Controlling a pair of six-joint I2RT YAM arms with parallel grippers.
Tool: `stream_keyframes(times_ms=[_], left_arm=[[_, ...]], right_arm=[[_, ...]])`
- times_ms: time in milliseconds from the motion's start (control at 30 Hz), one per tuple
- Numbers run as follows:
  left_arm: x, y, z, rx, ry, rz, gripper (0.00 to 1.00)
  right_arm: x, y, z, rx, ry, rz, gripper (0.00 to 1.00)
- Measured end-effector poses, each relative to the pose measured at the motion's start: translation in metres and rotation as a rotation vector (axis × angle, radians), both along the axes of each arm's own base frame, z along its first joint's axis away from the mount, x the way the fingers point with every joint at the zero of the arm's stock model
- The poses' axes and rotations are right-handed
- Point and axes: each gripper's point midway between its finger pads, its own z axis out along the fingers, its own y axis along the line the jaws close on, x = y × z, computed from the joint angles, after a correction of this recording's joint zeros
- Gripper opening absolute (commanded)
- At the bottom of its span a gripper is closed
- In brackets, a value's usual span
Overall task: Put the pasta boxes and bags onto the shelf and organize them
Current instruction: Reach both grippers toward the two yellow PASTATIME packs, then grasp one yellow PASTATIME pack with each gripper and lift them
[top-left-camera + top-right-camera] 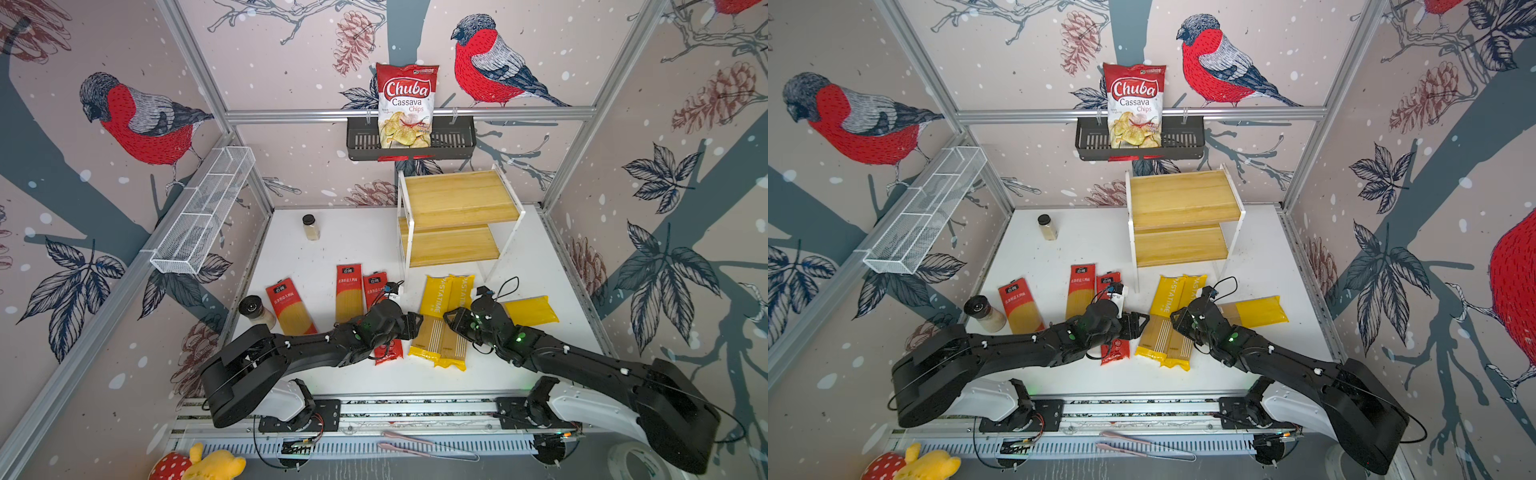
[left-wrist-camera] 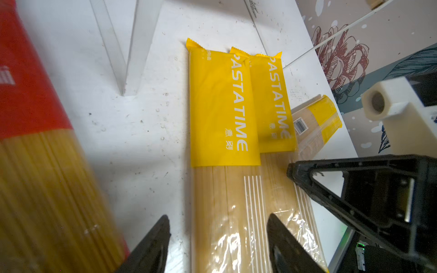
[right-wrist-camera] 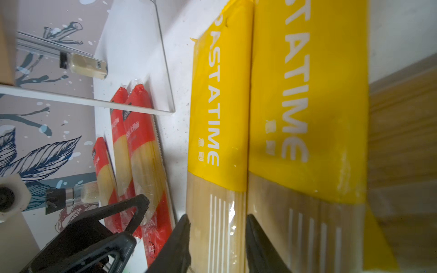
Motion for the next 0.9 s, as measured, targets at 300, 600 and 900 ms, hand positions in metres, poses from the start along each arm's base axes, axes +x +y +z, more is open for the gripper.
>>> stream_keyframes(times_ms=[300,600,900], left_arm=[[0.002,-0.019,-0.012,0.006,0.083,-0.018,0.62],[-0.006,-0.019,-0.043,0.036,0.19,-0.025,0.51],[-0.01,-0.019,-0.047,0.017,0.217,-0.032,0.28]], right_arm=[[-0.004,0.015,-0.018,-0.03,0.045,0.034,0.49],[0.004,0.025,-0.025,0.002,0.062,-0.015,0.61],[0.013,0.034,-0.033,0.108,0.059,0.009,0.56]])
